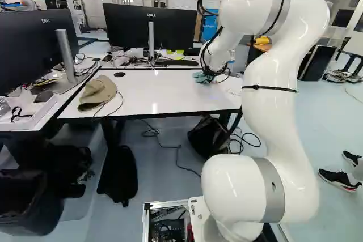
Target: Clean the table with the green towel
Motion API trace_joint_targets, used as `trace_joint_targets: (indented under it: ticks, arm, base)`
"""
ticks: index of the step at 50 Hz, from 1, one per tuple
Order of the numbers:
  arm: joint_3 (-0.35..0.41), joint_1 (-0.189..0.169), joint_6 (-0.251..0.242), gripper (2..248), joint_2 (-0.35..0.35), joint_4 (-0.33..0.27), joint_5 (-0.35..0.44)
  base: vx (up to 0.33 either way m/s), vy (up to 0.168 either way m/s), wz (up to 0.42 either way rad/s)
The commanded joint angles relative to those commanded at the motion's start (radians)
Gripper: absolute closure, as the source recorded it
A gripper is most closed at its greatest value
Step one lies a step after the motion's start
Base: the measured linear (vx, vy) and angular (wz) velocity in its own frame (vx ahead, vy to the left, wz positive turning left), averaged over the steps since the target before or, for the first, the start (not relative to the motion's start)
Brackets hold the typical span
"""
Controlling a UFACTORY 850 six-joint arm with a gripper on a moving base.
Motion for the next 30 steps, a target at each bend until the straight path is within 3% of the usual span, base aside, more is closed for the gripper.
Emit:
trace_joint_targets:
  ticks: [30]
  arm:
    - [0.175, -0.011, 0.0, 208, 0.173, 0.0, 0.0]
  base:
    - [0.0, 0.0, 0.0]
